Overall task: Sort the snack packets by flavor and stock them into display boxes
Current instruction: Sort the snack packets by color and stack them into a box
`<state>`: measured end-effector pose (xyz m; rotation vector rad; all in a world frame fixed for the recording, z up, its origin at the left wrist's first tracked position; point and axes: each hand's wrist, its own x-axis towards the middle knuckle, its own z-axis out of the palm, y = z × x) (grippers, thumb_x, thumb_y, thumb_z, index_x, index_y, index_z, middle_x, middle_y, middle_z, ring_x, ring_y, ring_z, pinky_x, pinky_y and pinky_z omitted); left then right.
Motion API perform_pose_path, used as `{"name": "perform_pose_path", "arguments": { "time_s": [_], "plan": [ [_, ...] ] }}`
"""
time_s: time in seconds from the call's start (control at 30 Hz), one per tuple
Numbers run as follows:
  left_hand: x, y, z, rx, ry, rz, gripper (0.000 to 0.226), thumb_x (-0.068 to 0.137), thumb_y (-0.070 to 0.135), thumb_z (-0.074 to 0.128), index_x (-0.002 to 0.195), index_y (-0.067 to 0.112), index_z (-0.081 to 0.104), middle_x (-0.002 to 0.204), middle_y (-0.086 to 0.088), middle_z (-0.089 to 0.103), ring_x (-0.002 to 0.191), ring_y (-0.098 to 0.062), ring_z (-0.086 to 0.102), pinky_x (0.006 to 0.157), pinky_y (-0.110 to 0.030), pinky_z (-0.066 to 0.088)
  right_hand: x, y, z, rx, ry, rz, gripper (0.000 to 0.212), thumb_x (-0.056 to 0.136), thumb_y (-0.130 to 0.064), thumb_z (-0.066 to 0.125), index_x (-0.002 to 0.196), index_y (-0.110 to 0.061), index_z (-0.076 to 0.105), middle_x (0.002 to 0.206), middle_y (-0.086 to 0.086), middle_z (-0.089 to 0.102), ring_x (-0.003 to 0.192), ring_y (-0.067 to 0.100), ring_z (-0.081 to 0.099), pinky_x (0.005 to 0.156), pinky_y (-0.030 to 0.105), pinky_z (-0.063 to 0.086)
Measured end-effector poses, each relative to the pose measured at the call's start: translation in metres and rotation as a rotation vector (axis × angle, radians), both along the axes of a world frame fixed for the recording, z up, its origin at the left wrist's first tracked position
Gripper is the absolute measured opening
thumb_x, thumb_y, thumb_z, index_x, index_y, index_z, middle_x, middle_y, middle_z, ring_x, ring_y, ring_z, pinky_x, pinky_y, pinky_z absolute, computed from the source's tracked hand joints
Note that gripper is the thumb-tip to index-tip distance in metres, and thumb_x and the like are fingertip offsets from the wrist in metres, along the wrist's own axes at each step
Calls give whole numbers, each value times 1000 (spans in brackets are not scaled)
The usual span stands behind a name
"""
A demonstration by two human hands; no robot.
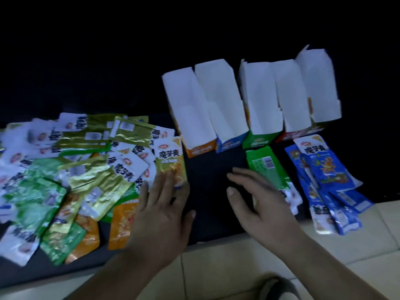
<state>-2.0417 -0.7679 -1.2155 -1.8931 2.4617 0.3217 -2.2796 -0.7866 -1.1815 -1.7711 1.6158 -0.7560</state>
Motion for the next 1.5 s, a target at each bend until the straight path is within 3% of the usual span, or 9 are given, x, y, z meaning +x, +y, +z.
{"name": "perform_pose_path", "arguments": {
  "time_s": [0.23,0.4,0.53,0.7,0.93,1.1,1.23,1.37,1.5],
  "plan": [
    [43,26,1,-15,188,-60,49,107,47,35,154,32,44,170,2,25,159,-22,16,125,-51,26,86,-13,-10,191,50,268,48,104,-40,52,152,-41,43,163,-30,20,151,-13,2,117,12,15],
    [99,38,6,-78,127,135,46,104,44,39,146,33,54,171,1,21,158,-36,13,122,-64,22,124,-17,-20,188,346,394,54,104,-56,39,156,-42,33,170,-18,-6,155,8,-21,129,36,-2],
    [129,51,5,-107,162,135,43,103,45,48,145,37,56,168,8,29,154,-37,28,118,-62,31,144,-10,-29,10,268,437,47,98,-56,41,132,-32,63,167,-7,28,157,10,15,124,42,27],
    [148,37,11,-268,266,261,39,91,25,63,130,22,66,132,-8,57,111,-36,58,90,-45,49,151,-21,-29,1,149,240,16,88,-45,70,99,-34,74,143,-22,50,123,3,58,89,34,56],
    [161,10,13,-181,219,393,57,88,40,63,139,16,60,127,-7,64,105,-36,58,88,-49,50,148,-20,-34,74,178,131,36,80,-40,85,111,-29,70,154,-10,39,140,14,42,102,30,45],
    [160,-10,22,71,185,486,68,75,48,66,140,30,56,115,-9,66,108,-40,57,94,-53,48,147,-22,-23,-15,441,169,52,77,-46,85,123,-29,68,137,-10,59,128,18,43,93,36,46],
    [159,-17,31,92,294,590,42,80,37,78,118,31,61,113,0,62,111,-34,53,95,-47,43,141,-26,-15,137,263,70,62,75,-26,89,129,-34,60,125,-10,53,115,17,50,89,33,45],
    [157,-13,44,-91,399,627,21,84,35,79,89,26,60,82,4,62,77,-27,61,71,-40,54,139,-25,-7,196,-3,-17,61,80,-7,81,124,-42,57,122,-14,50,100,5,59,78,24,51],
    [123,-3,70,-74,940,827,10,95,29,72,94,26,62,74,14,71,63,-4,68,60,-26,55,146,-16,5,299,-323,-100,59,87,-1,76,118,-47,57,108,-20,68,94,-3,67,81,28,58]
  ]
}}
